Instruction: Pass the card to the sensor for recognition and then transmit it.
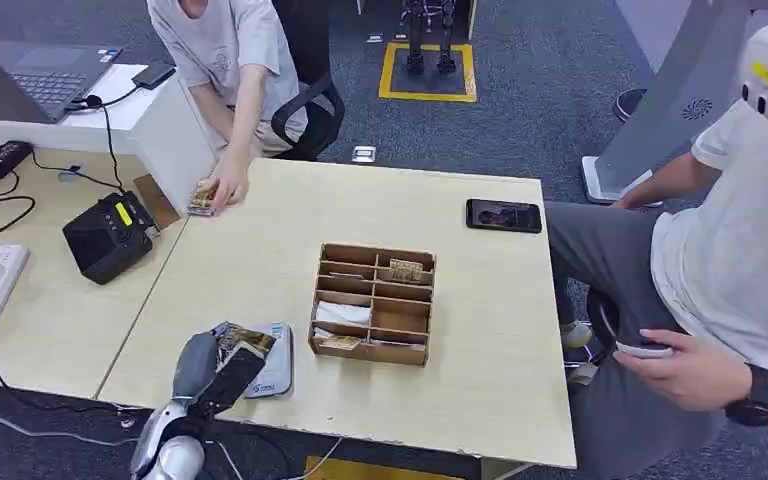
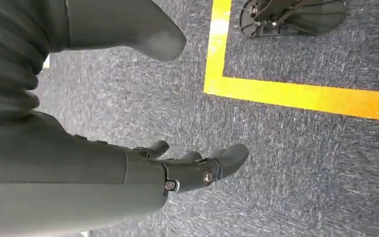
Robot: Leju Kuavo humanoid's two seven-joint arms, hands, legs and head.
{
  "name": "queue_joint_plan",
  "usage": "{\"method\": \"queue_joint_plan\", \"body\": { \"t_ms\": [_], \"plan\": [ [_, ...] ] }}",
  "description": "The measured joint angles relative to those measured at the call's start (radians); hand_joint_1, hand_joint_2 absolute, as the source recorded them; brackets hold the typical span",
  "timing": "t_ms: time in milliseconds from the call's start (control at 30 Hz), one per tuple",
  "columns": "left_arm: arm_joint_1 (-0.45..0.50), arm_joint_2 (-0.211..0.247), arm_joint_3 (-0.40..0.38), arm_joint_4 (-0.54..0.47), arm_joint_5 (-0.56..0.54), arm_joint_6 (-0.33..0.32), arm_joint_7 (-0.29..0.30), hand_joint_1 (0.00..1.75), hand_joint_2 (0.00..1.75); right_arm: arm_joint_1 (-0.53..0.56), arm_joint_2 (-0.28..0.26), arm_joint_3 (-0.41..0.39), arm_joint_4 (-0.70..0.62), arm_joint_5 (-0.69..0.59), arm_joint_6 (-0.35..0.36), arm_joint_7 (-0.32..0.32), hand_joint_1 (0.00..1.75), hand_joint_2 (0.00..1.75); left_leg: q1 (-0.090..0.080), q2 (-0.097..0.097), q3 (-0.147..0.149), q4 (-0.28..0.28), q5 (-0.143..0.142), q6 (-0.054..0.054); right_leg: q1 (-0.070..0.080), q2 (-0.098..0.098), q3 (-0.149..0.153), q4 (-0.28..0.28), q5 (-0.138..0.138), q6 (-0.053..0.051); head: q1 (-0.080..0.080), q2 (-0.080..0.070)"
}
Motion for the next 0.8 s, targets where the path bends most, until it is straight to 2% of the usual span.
{"method": "queue_joint_plan", "body": {
  "t_ms": [367, 700, 800],
  "plan": [
    [-0.041, -0.003, 0.000, 0.122, -0.096, 0.085, 0.007, 1.75, 1.75, 0.000, 0.000, -0.020, 0.000, 0.028, 0.011, 0.006, 0.00, 1.75, 0.000, 0.000, 0.001, 0.000, 0.000, 0.000, 0.000, 0.000, 0.001, 0.000, 0.000, 0.000, 0.000, 0.000],
    [-0.075, -0.009, 0.000, 0.199, -0.138, 0.124, 0.005, 1.75, 1.75, -0.001, 0.000, -0.024, 0.000, 0.033, 0.011, -0.009, 0.00, 1.75, 0.000, -0.002, 0.004, -0.001, 0.000, 0.000, 0.000, -0.003, 0.006, 0.000, 0.000, 0.000, 0.000, 0.000],
    [-0.082, -0.014, 0.003, 0.215, -0.082, 0.124, -0.067, 1.75, 1.75, -0.002, 0.000, -0.031, 0.000, 0.050, 0.012, -0.009, 0.00, 1.75, 0.000, -0.002, 0.005, -0.001, 0.000, 0.000, 0.000, -0.003, 0.007, 0.000, 0.000, 0.000, 0.000, 0.000]
  ]
}}
